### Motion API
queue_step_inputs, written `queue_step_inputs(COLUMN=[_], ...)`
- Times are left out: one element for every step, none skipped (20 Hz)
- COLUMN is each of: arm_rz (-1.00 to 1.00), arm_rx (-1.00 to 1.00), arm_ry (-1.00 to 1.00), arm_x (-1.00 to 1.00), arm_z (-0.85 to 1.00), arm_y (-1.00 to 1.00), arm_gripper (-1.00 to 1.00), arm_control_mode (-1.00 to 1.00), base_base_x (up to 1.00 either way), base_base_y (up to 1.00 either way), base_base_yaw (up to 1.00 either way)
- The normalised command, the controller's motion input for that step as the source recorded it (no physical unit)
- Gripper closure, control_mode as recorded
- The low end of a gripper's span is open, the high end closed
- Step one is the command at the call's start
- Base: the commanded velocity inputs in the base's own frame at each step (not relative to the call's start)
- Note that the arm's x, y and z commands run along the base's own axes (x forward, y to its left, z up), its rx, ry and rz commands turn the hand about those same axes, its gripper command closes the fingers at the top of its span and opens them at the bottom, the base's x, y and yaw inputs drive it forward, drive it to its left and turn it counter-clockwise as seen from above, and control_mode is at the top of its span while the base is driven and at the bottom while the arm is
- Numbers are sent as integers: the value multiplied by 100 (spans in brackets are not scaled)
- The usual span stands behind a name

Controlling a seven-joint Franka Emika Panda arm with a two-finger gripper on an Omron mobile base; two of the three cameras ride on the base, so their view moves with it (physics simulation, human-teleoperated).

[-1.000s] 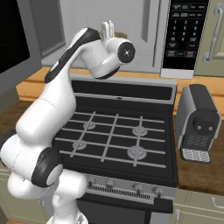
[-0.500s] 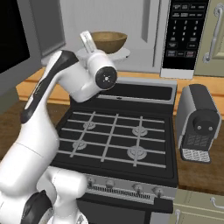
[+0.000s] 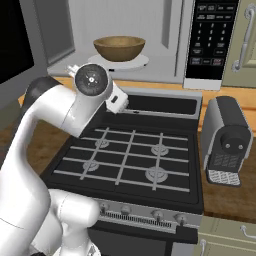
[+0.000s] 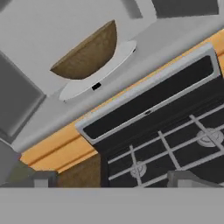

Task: Open the microwave, place the bowl with waffle inside the microwave, then close the microwave door and turn it on.

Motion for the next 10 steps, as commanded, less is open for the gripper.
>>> queue_step_inputs(arm_rz=[0, 0, 1, 0, 0, 0, 0, 0, 0, 0], arm_rx=[-45, -41, -43, -50, -58, -61, -53, -47, -42, -38], arm_ry=[21, 19, 18, 18, 26, 28, 20, 10, 0, -1], arm_x=[-56, -44, -41, -33, -19, -15, -19, -21, -15, -15], arm_z=[-94, -95, -97, -99, -91, -88, -78, -69, -59, -51], arm_y=[0, 0, 0, 4, 24, 31, 26, 20, 8, 4], arm_gripper=[-100, -100, -100, -100, -100, -100, -100, -100, -100, -100], arm_control_mode=[-100, -100, -100, -100, -100, -100, -100, -100, -100, -100], base_base_x=[0, 0, 0, 0, 0, 0, 0, 0, 0, 0], base_base_y=[0, 0, 0, 0, 0, 0, 0, 0, 0, 0], base_base_yaw=[0, 0, 0, 0, 0, 0, 0, 0, 0, 0])
